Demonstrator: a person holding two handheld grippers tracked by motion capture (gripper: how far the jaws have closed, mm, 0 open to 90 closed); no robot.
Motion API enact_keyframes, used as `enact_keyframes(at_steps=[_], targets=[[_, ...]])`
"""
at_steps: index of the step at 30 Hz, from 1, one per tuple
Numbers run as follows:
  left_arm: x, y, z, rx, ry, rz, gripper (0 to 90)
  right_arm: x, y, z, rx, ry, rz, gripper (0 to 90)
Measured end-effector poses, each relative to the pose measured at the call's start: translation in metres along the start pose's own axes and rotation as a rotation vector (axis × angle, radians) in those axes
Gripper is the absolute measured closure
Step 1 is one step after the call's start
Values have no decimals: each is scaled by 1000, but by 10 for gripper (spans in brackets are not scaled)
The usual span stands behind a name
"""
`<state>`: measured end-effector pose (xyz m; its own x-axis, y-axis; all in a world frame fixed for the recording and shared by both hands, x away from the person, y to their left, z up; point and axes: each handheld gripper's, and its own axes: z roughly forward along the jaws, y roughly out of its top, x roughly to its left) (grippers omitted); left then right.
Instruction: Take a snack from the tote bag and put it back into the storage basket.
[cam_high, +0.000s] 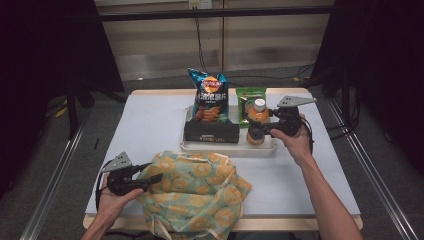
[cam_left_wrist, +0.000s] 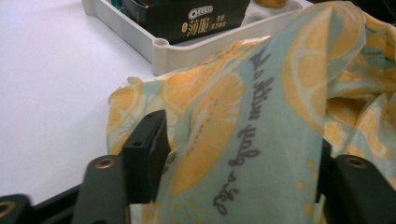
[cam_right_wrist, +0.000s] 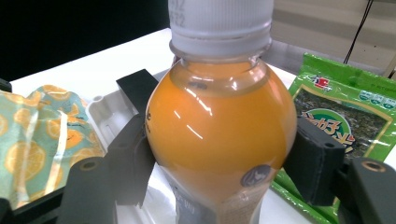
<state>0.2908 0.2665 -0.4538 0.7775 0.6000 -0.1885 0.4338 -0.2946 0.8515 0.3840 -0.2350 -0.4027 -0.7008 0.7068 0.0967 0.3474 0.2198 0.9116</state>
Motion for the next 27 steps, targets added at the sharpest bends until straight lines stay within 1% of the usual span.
enact_keyframes(at_steps=[1,2,5,9,10,12,14,16,19,21,23,24,27], targets=[[0,0,-1,-2,9,-7,349,-1,-1,1,4,1,0,311],[1,0,-1,-6,3,-10,330,-2,-2,2,6,-1,-1,311],[0,0,-2,-10,16,-15,295,-4,-6,6,22,-1,-5,311],[1,0,-2,-14,19,-16,287,-6,-11,13,40,6,6,309],[1,0,-3,-16,28,-17,287,-6,-12,14,45,15,8,310],[2,-1,-3,-17,26,-17,286,-5,-13,17,53,8,-15,310],[3,-2,-4,-21,31,-20,285,-6,-15,18,54,10,-14,309],[3,-2,-4,-21,34,-20,286,-6,-17,19,60,-2,-18,309],[3,-2,-4,-21,33,-18,286,-8,-18,19,52,5,-14,308],[3,-2,-4,-22,28,-18,283,-8,-19,18,55,8,-21,307],[2,-2,-4,-18,38,-14,274,-7,-19,18,60,9,-38,306],[2,-2,-4,-16,40,-9,260,-6,-19,17,61,9,-34,305],[0,-2,-3,-9,42,-5,256,-6,-20,16,64,9,-29,301]])
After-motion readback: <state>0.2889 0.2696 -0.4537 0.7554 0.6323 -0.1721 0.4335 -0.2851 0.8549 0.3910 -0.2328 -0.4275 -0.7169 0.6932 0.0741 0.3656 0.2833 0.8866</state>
